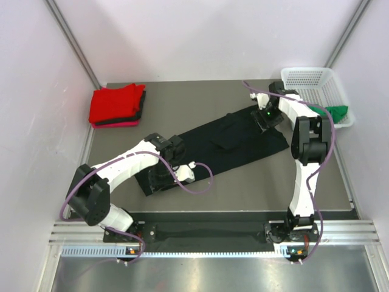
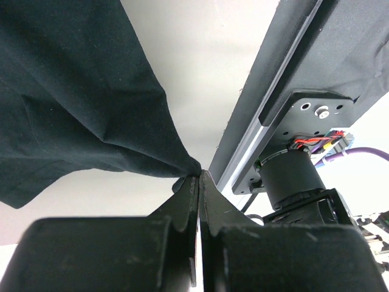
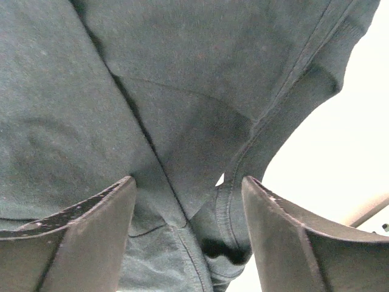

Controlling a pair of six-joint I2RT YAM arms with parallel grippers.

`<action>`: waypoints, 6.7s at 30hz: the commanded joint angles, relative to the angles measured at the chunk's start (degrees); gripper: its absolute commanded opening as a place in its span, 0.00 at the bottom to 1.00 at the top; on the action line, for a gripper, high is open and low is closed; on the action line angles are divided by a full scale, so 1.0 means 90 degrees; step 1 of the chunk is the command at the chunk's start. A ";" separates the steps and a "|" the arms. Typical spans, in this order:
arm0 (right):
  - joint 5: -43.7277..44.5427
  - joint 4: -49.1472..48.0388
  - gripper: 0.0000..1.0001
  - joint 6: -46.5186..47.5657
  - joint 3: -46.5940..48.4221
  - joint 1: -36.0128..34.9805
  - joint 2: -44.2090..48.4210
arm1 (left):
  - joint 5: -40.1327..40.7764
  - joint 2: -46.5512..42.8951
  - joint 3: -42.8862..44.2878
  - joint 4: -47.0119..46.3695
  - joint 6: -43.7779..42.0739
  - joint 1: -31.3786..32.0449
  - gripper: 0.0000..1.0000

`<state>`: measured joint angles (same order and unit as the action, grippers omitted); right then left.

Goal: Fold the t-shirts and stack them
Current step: Fold the tshirt

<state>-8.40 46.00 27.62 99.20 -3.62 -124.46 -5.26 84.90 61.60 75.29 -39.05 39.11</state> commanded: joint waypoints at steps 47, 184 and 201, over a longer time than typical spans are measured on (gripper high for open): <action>0.0602 -0.1643 0.63 -0.0088 0.4214 -0.1239 -0.2325 | -0.2101 0.3476 0.4170 0.0737 0.0774 0.3993 0.19; -0.3028 0.0866 0.78 -0.1179 -0.1820 -0.0623 0.3525 | -0.3459 0.3109 0.4155 -0.4774 0.6605 -0.5009 0.56; -0.4213 -0.0774 0.74 -0.3029 -0.0987 -0.0760 0.0962 | -0.4182 0.1086 0.1076 -0.3521 0.5804 -0.5108 0.50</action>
<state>-45.12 43.81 1.69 82.70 -9.85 -110.72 -40.27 102.30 73.06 43.00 15.20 -6.59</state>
